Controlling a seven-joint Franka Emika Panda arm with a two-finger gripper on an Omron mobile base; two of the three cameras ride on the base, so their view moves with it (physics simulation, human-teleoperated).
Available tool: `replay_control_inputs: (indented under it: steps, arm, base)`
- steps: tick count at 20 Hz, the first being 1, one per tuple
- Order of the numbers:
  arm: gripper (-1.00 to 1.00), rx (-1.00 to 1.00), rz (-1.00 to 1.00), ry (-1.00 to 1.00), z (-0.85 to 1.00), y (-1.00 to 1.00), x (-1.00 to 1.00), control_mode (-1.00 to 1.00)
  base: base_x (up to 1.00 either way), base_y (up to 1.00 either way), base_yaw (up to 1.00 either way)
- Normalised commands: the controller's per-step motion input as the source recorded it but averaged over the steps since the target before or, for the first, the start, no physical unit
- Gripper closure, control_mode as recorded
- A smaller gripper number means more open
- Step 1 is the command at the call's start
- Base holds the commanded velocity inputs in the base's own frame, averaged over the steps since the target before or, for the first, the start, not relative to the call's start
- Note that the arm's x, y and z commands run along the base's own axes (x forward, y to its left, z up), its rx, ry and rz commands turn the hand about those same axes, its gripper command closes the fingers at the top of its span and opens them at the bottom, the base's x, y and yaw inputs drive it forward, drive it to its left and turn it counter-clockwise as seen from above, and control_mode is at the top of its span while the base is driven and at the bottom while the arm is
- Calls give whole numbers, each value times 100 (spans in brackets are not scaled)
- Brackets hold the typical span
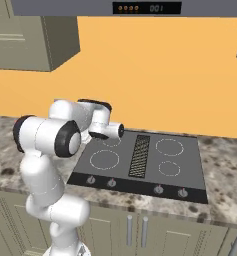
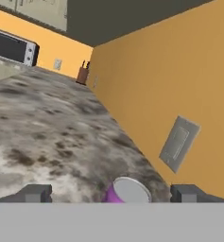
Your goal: Four empty soda cans are scattered around the kitchen. Gather all the cans and cluster them next to the stove for recycling.
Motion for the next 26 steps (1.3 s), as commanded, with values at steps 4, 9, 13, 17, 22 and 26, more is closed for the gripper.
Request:
replay_control_inputs:
  steps: [4, 9, 13, 17, 22, 26]
  arm:
    - [-100, -11, 0, -20, 60, -17, -52, -100]
    - [-100, -13, 0, -30, 60, -20, -62, -100]
    - [-100, -15, 0, -20, 59, -14, -66, -100]
    - [-100, -19, -2, -2, 44, -13, -56, -100]
    - [-100, -18, -1, 0, 23, -14, -59, -100]
    - [-100, -18, 0, 5, 0, -26, -57, -100]
  base:
    - [0, 0, 0]
    - [0, 0, 0]
    - [0, 0, 0]
    - [0, 0, 0]
    - [0, 0, 0]
    - [0, 0, 0]
